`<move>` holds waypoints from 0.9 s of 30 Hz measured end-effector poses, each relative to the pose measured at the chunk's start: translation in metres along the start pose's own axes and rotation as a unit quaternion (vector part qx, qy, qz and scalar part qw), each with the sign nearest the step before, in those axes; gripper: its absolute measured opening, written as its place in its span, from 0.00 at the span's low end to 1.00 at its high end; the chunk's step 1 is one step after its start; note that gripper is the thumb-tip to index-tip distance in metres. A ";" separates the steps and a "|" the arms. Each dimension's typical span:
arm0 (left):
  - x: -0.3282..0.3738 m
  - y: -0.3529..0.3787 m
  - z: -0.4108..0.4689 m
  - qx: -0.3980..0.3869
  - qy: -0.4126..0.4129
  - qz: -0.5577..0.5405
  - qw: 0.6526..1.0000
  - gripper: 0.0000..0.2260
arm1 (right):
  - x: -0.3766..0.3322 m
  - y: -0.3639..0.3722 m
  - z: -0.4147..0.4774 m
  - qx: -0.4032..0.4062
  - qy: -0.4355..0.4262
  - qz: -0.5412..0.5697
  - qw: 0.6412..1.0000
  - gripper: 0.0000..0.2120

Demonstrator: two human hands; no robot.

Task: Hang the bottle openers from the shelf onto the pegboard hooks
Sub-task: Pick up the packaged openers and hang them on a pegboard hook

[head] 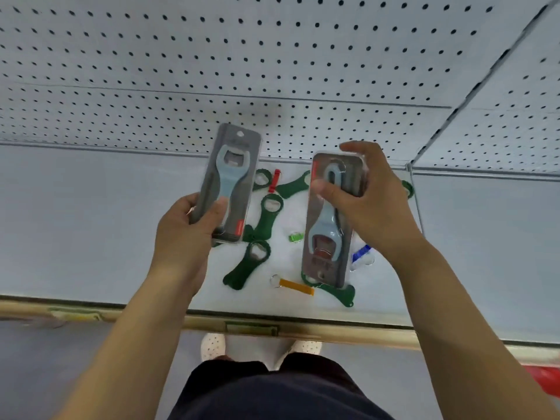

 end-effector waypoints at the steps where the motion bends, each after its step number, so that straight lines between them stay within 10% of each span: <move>1: 0.000 -0.011 -0.001 -0.002 -0.007 -0.020 1.000 0.11 | -0.010 0.007 -0.002 0.014 -0.003 0.017 1.000 0.25; 10: 0.012 -0.140 0.003 -0.072 -0.014 -0.060 0.995 0.18 | -0.059 0.126 -0.057 0.118 0.082 0.086 0.986 0.21; 17: 0.009 -0.272 0.027 -0.083 -0.026 -0.120 0.989 0.19 | -0.072 0.270 -0.104 0.179 0.233 0.379 0.877 0.13; 22: -0.002 -0.345 0.020 -0.009 -0.016 -0.168 0.986 0.15 | -0.090 0.352 -0.132 0.100 0.302 0.530 0.786 0.08; 27: -0.001 -0.399 0.013 0.041 -0.028 -0.256 0.965 0.15 | -0.129 0.402 -0.140 -0.032 0.281 0.463 0.840 0.16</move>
Point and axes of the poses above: each hand's wrist, its own z-axis towards the middle knuckle, its own y-axis out of the palm, x = y × z, the point moved 6 cm from there along z, towards the middle knuckle, and after that the axes turned 3 degrees about z, right-handed, at the moved point
